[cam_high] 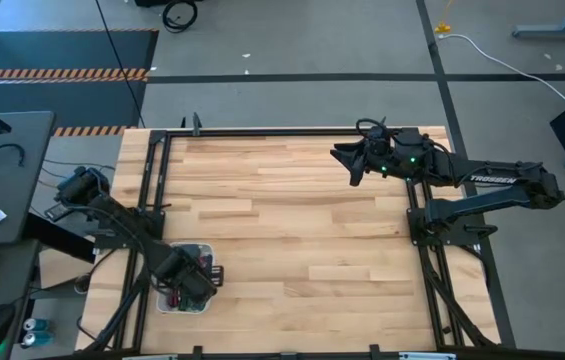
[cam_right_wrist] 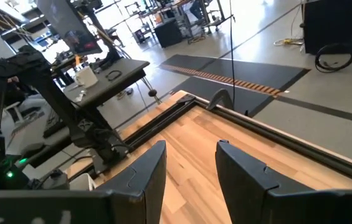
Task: Pick and place USB-C Cables
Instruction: Put the pink charger cable into the white bin, then return to Home Position
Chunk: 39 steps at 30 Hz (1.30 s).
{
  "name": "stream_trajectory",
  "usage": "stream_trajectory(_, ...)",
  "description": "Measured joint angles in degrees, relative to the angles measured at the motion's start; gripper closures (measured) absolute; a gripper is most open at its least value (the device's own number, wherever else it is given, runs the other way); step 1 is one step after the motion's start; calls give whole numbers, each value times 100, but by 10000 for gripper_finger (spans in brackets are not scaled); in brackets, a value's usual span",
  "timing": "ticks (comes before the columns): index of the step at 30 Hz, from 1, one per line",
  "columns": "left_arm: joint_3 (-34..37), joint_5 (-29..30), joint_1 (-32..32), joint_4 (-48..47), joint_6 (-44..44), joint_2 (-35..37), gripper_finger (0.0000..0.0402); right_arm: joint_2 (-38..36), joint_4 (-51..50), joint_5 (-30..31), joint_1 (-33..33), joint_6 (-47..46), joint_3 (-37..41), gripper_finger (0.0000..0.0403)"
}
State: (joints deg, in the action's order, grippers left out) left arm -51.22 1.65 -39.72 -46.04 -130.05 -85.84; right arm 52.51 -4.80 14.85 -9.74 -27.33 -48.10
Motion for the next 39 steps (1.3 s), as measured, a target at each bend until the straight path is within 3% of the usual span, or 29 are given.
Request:
stream_trajectory(6,13,-245,-166,-52,-111,0,326,0,-2,2,0,6,0,259)
stream_trajectory(11,-42,-411,-282,-8,-125,231,255,-1,-1,0,0,37,0,259)
stream_trajectory(15,-305,-177,-278,-297,-120,740,197,-56,-1,-157,0,47,0,259)
stream_trajectory(19,-780,664,-300,-701,165,1267,165,-244,-346,-1007,-53,-147,-71,259)
stream_trajectory(23,-1264,2292,-283,-685,1289,1563,161,-521,-2141,-1939,-168,-501,-596,263)
stream_trajectory(27,-1716,4234,-123,-478,2827,1629,172,-1000,-3692,-1987,-94,-240,-1084,277)
stream_trajectory(30,-1993,5139,126,-377,3861,1624,183,-1622,-4210,-1935,13,-119,-1056,293)
stream_trajectory(34,-2170,5340,636,-95,5026,1624,199,-2624,-4199,-1888,39,-268,-680,317)
stream_trajectory(39,-2188,4918,1274,247,5777,1622,218,-3694,-3546,-2032,39,-401,224,344)
